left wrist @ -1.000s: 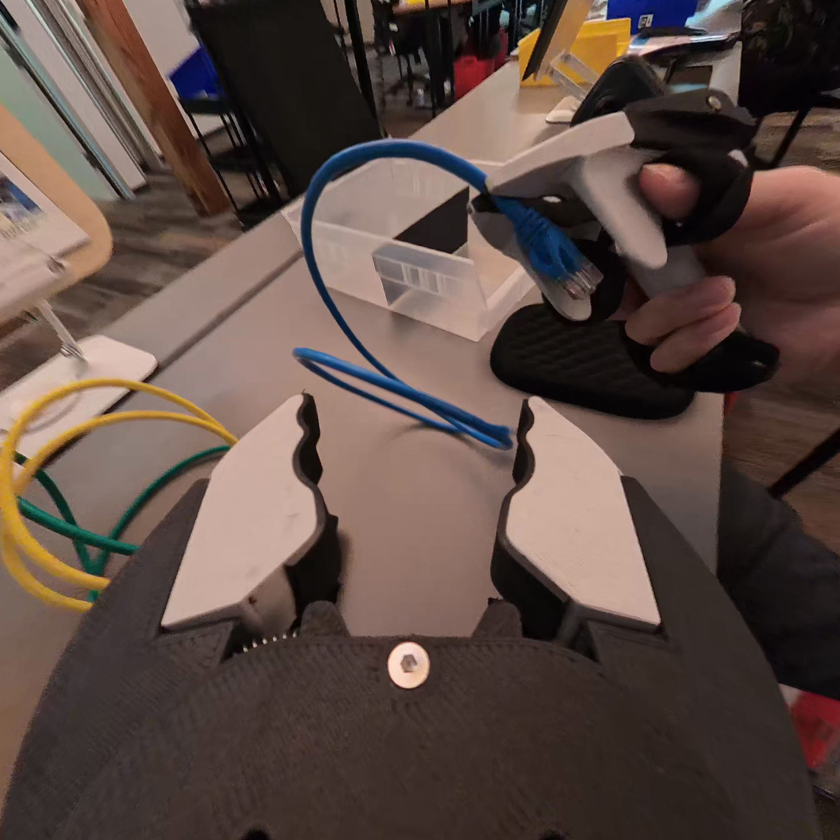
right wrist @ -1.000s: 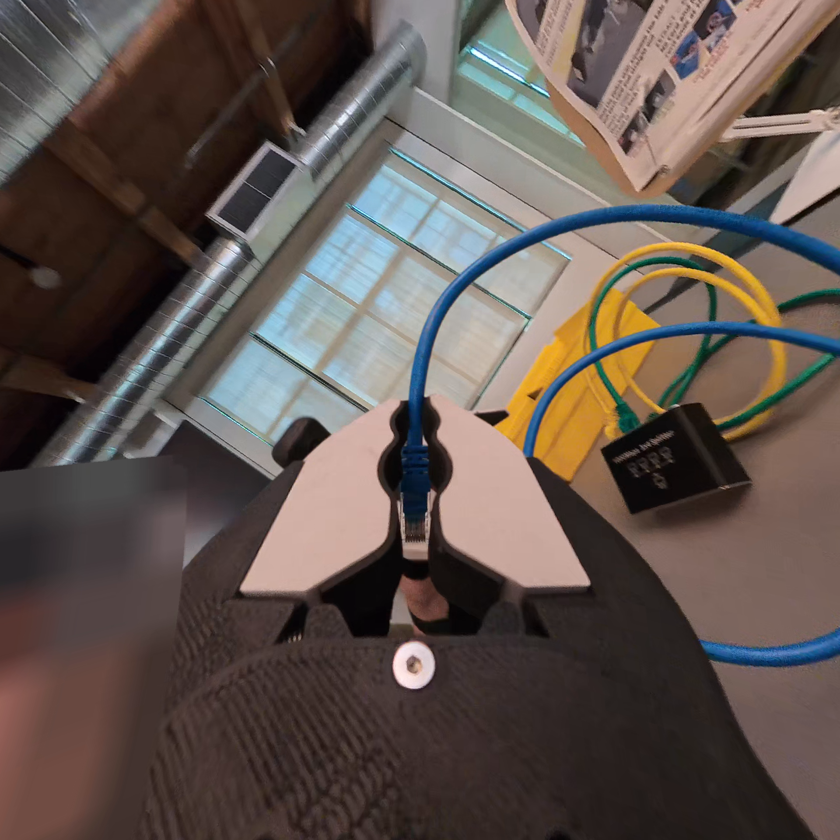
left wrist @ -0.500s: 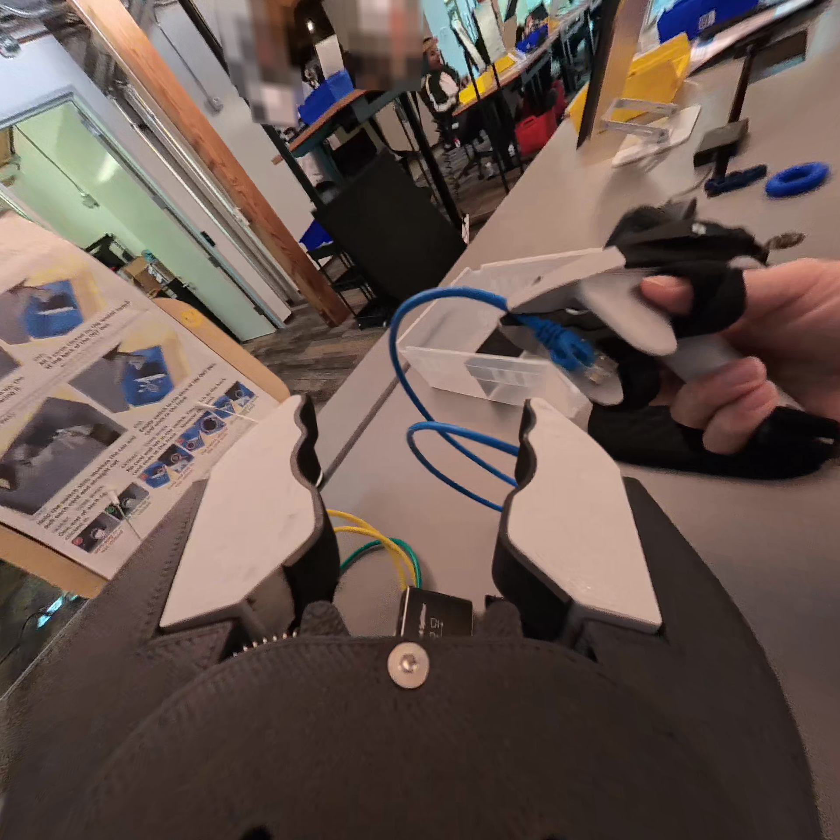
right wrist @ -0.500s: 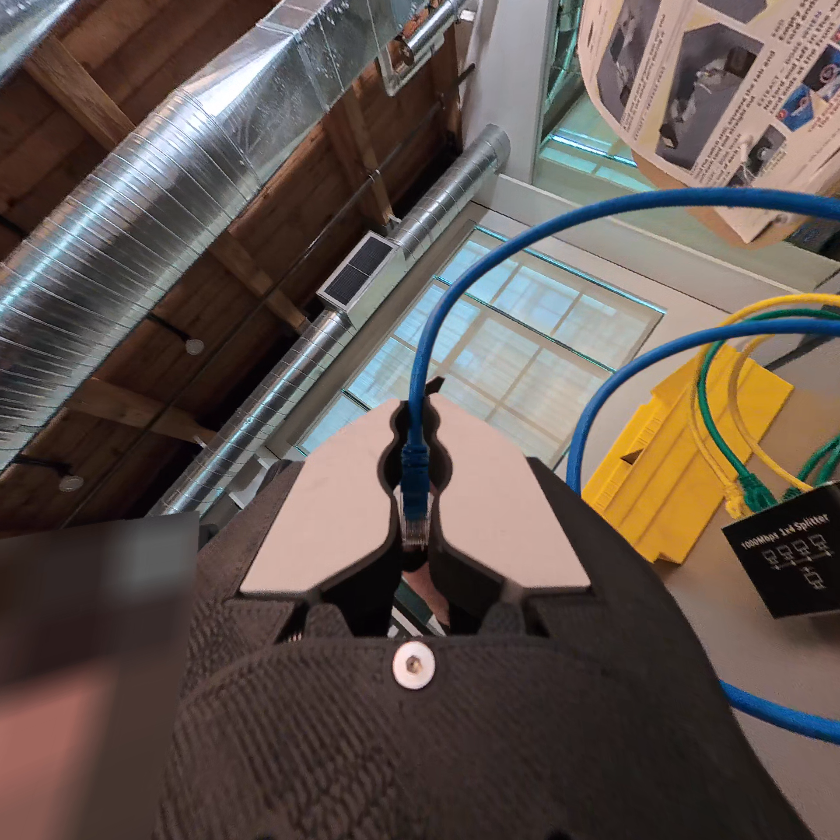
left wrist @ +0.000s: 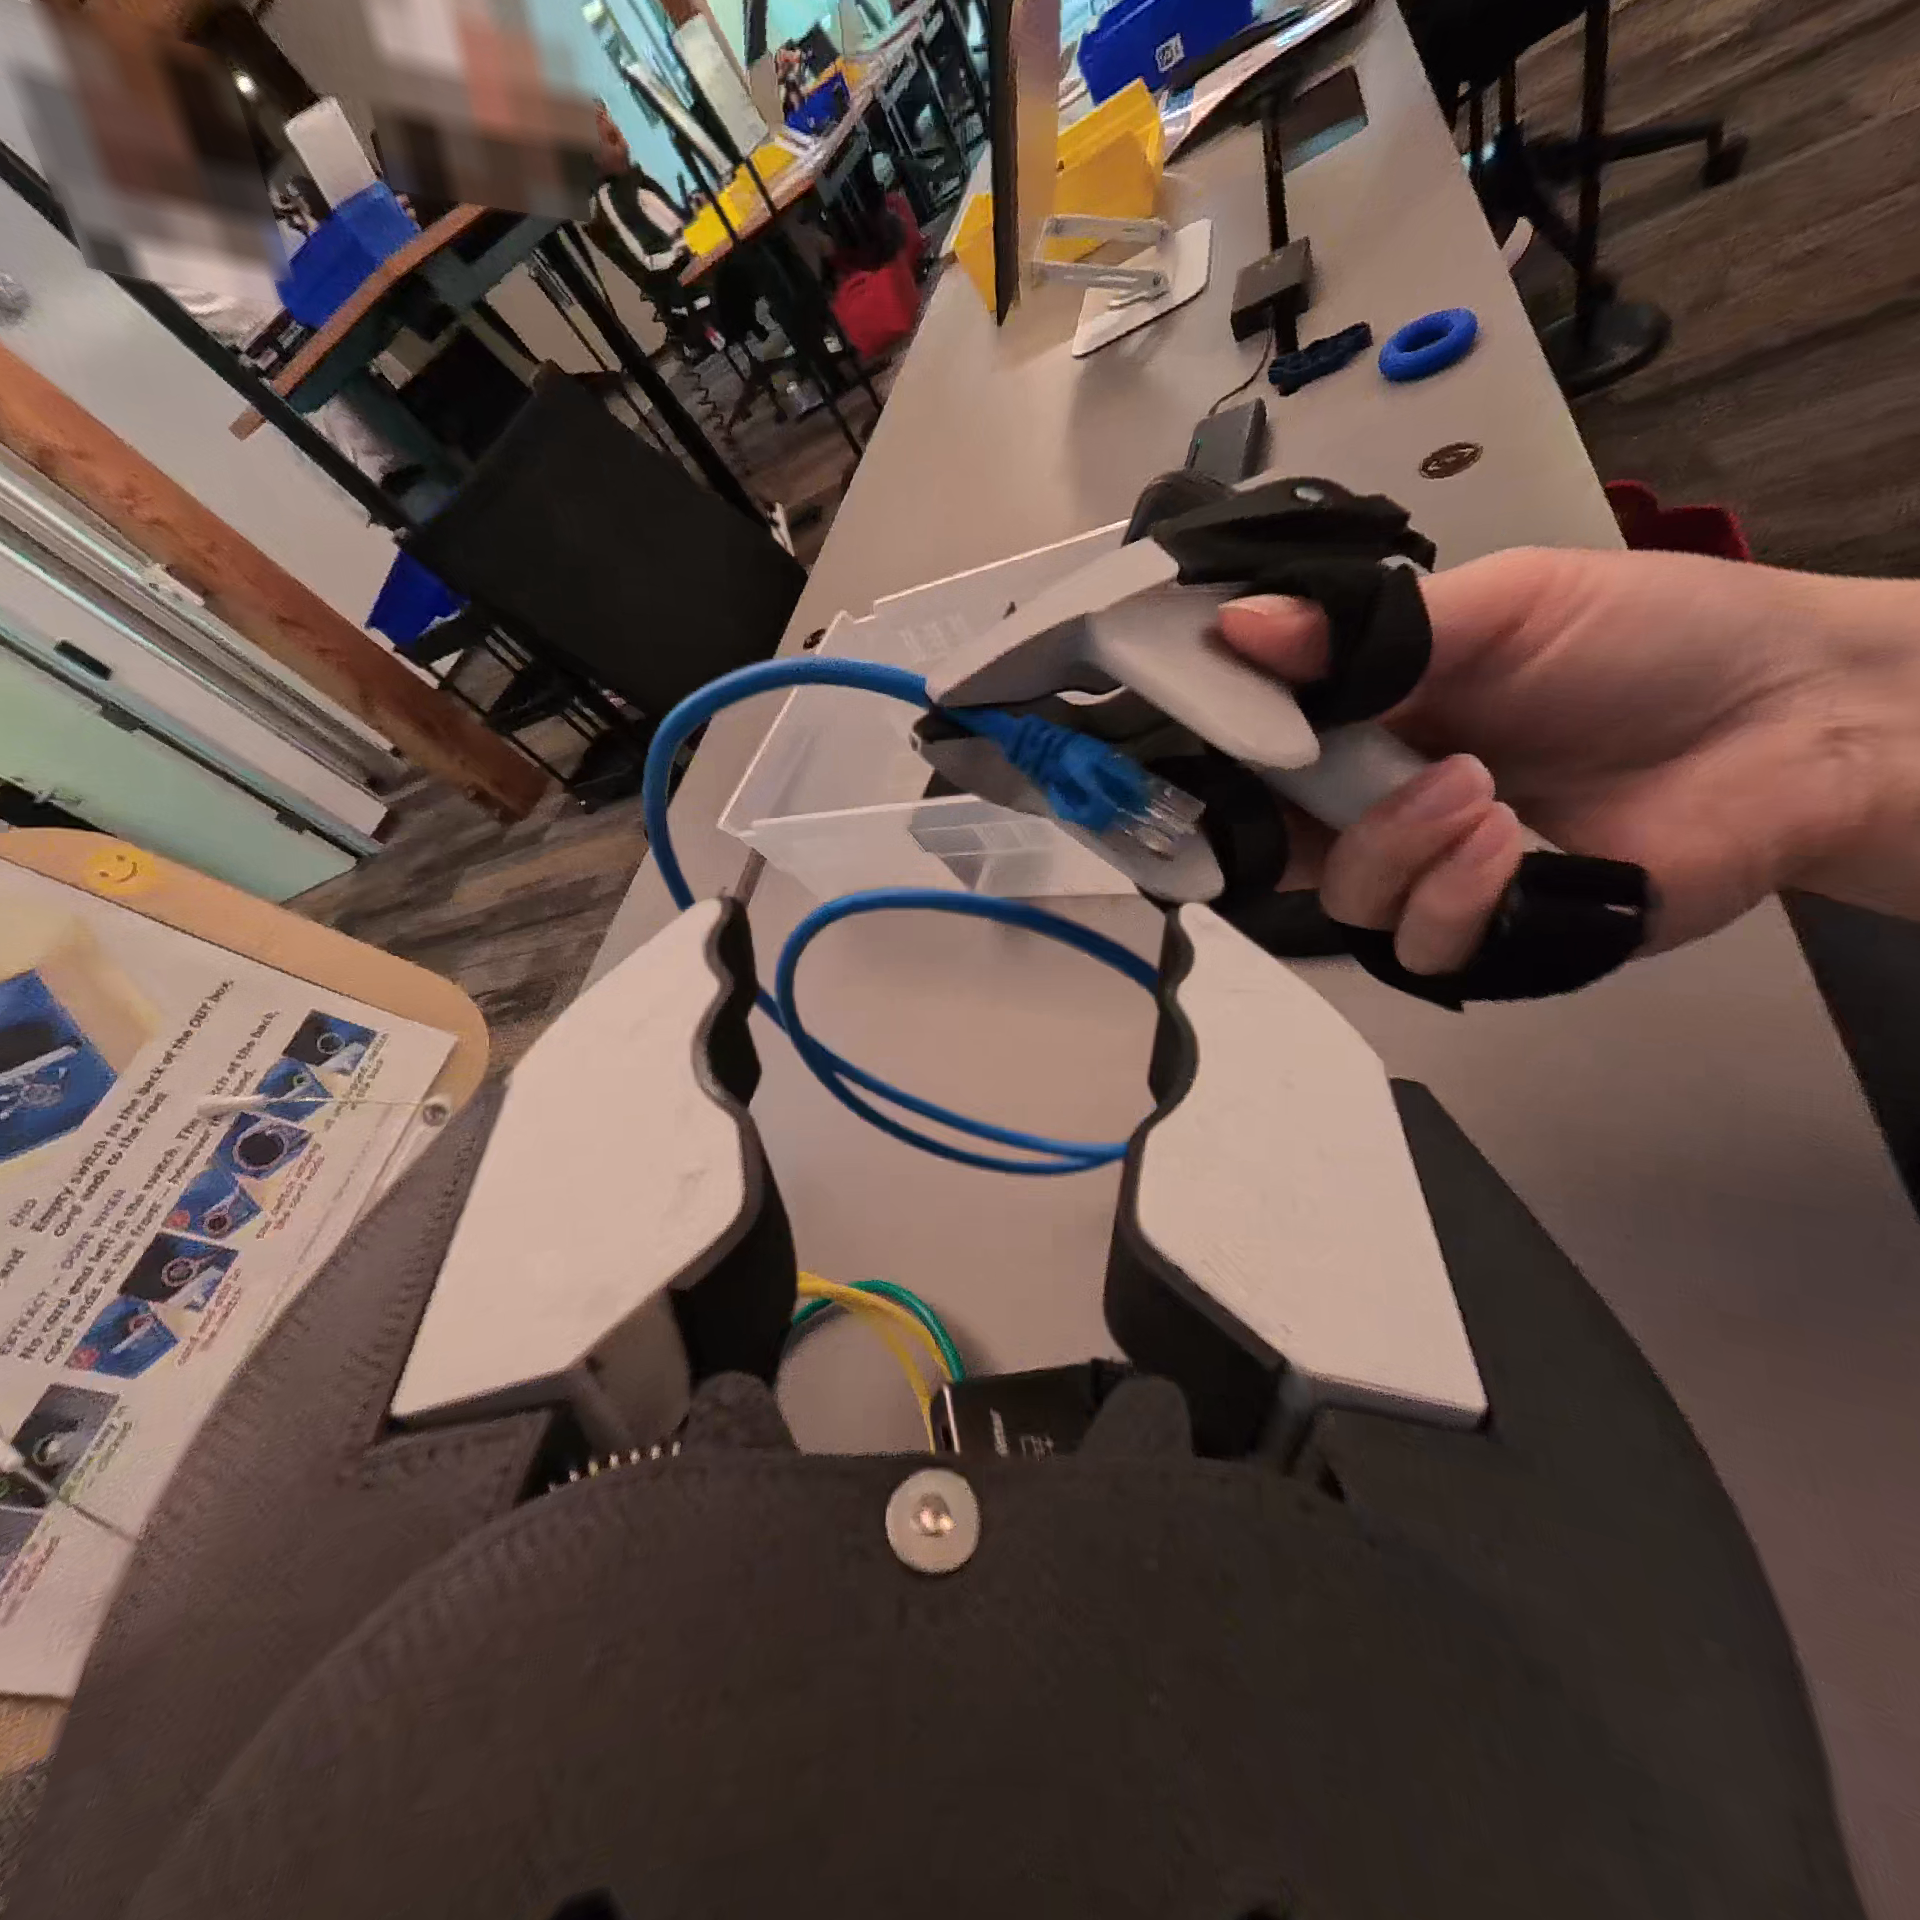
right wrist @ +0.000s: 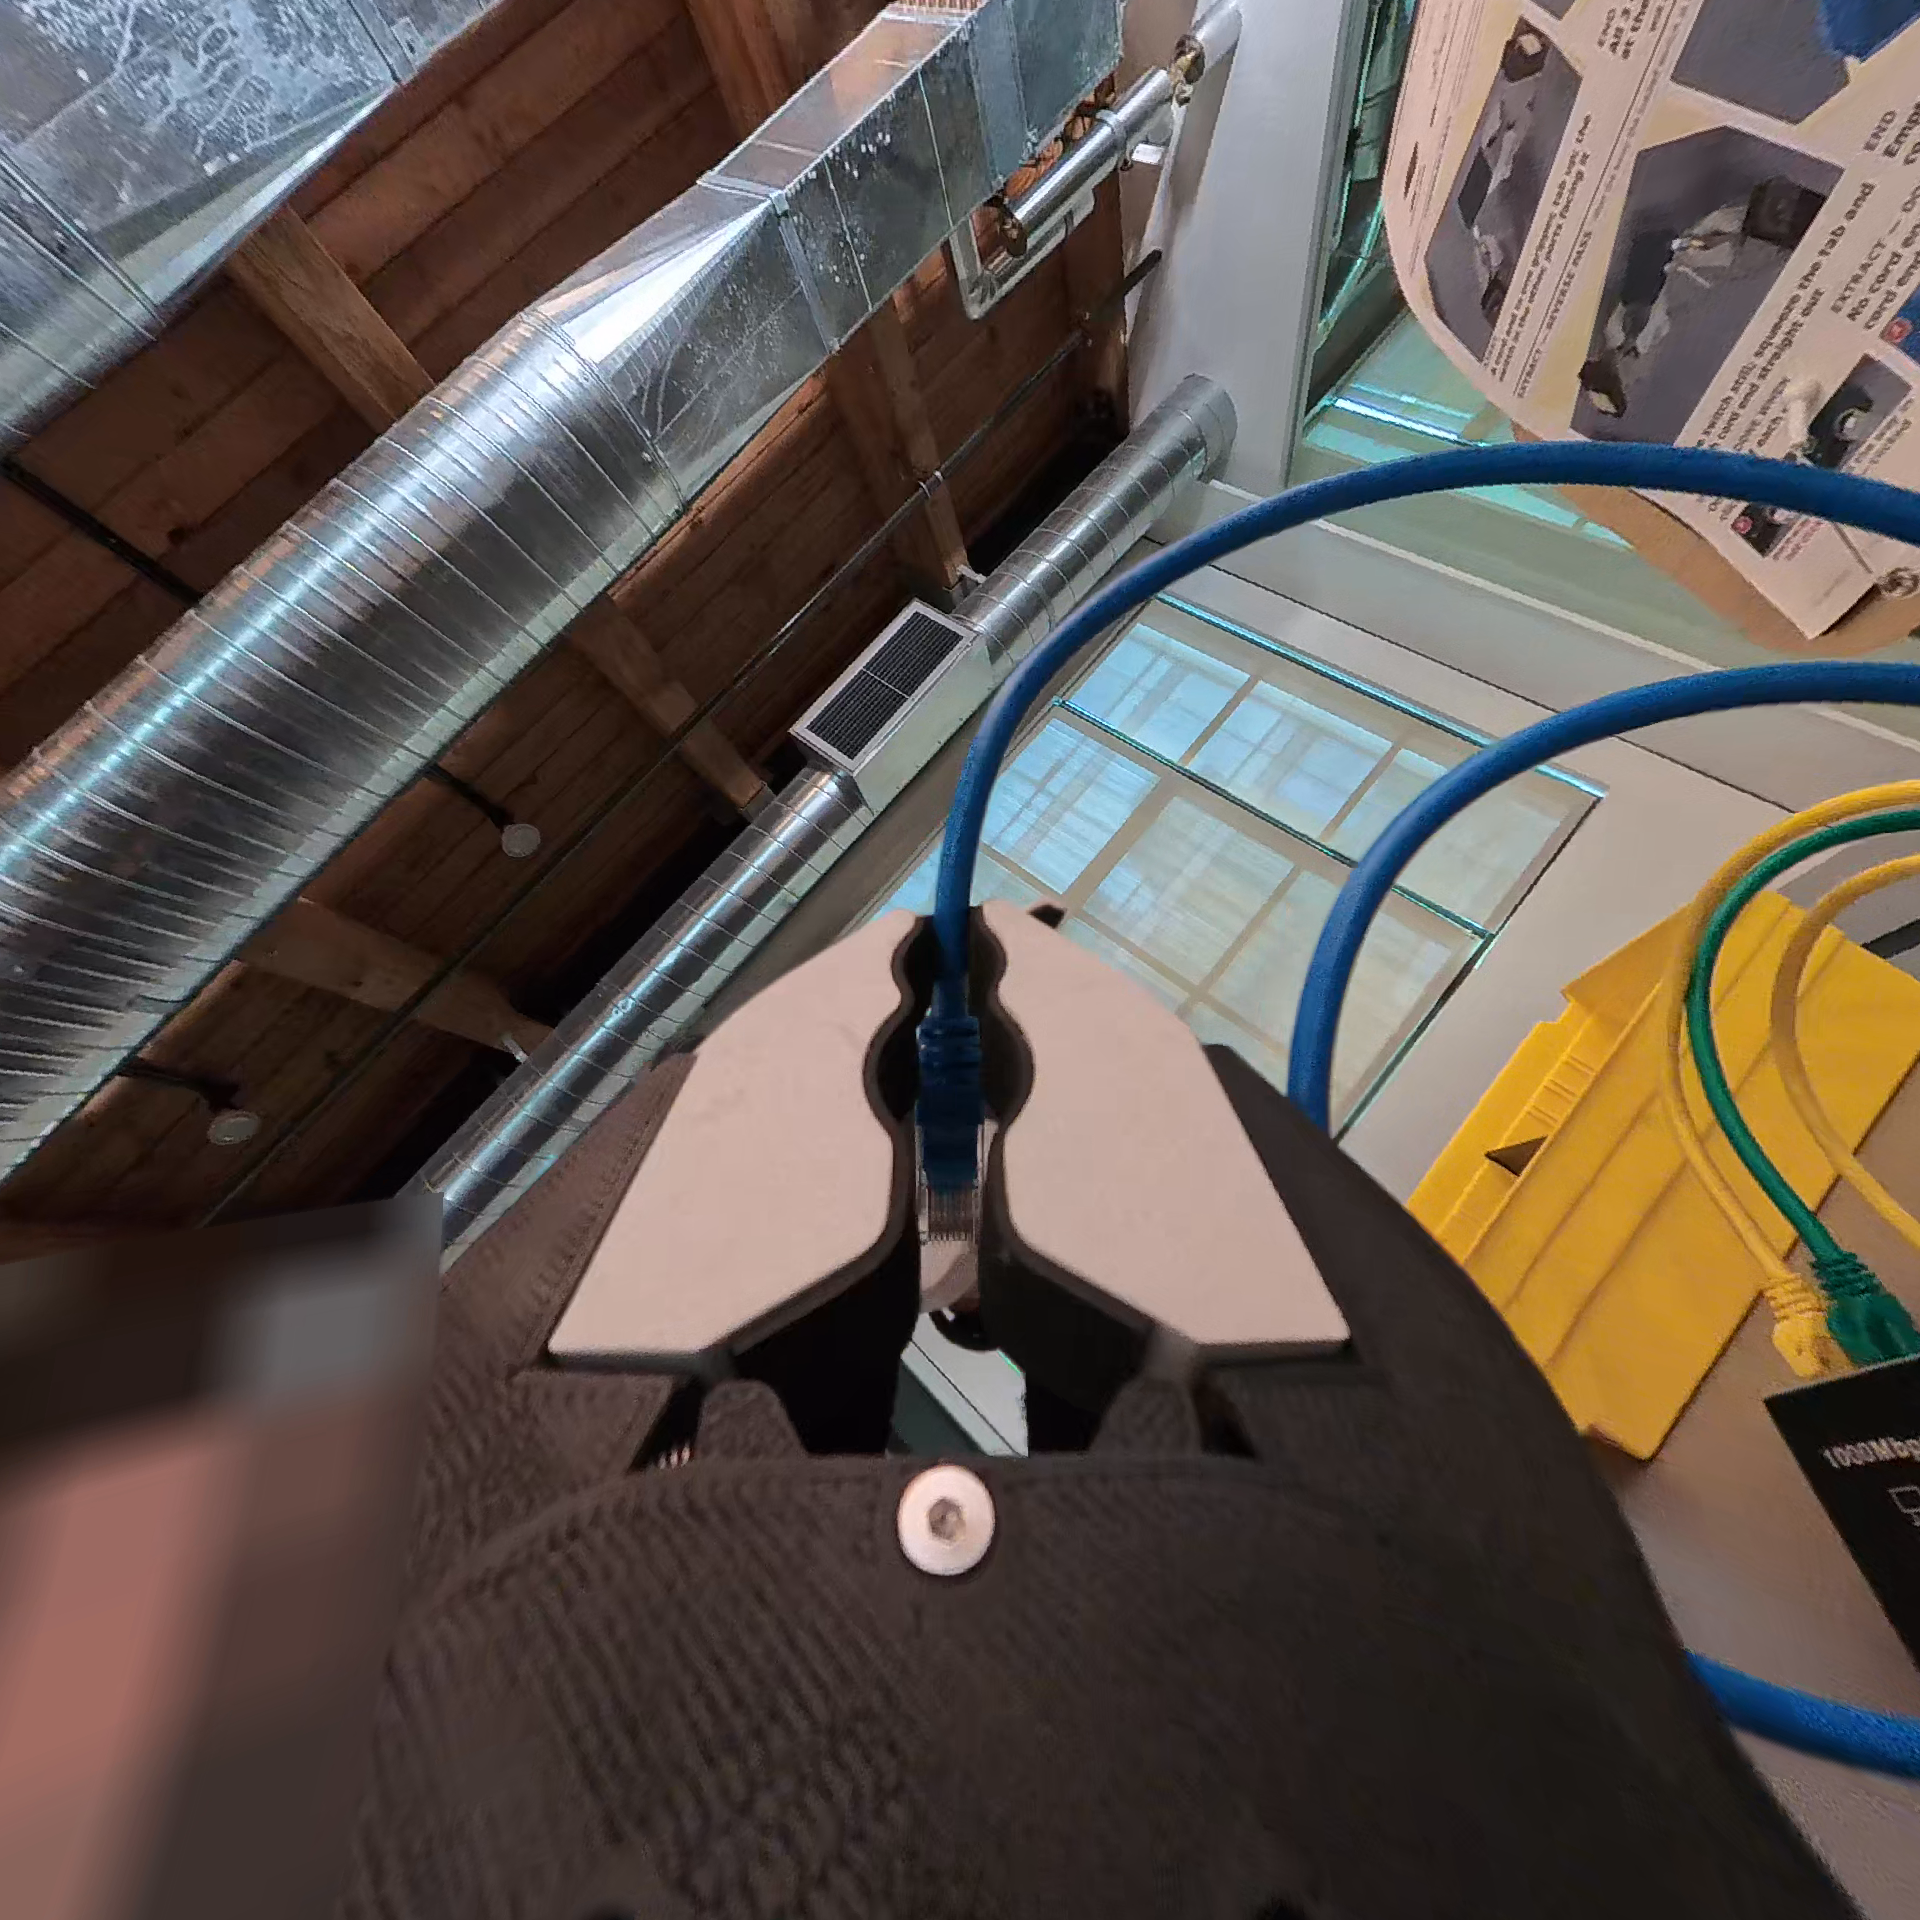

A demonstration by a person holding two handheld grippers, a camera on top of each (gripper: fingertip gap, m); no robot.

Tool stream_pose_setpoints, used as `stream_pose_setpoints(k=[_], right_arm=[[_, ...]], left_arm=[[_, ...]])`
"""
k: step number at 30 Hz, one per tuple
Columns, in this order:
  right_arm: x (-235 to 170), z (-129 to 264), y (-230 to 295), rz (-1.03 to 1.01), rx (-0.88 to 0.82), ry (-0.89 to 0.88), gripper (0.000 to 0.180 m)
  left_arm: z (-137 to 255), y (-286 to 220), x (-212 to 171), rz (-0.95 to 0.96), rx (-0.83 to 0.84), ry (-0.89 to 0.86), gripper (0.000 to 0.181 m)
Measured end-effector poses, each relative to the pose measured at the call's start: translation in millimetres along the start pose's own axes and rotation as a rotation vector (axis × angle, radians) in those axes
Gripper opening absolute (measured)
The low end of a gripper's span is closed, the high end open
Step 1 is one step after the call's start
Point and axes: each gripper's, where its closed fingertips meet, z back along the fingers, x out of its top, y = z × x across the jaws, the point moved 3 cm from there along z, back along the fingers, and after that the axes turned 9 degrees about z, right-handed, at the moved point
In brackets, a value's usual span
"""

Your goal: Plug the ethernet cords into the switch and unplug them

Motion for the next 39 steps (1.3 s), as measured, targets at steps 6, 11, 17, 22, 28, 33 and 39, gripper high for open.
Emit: stream_pose_setpoints(k=[6,11,17,22,28,33,39], right_arm=[[5,-7,-9,0.018,-0.029,-0.015,0.006],[9,-6,-9,0.055,-0.025,-0.027,0.006],[12,-3,-11,0.084,-0.029,-0.059,0.006],[12,-3,-6,0.122,-0.023,-0.061,0.007],[5,-3,3,0.188,-0.001,0.008,0.006],[-7,-7,2,0.244,-0.023,0.093,0.006],[-6,-3,3,0.269,-0.038,0.134,0.006]], left_arm=[[-17,-6,2,-0.078,-0.006,-0.023,0.075],[-34,-3,-5,-0.126,0.084,0.024,0.076],[-45,-10,4,-0.160,0.144,-0.017,0.057],[-37,-7,6,-0.148,0.117,-0.041,0.051],[-11,14,14,-0.127,0.199,-0.128,0.040],[-16,8,8,-0.185,0.181,-0.097,0.032],[-21,0,5,-0.240,0.148,-0.089,0.019]])
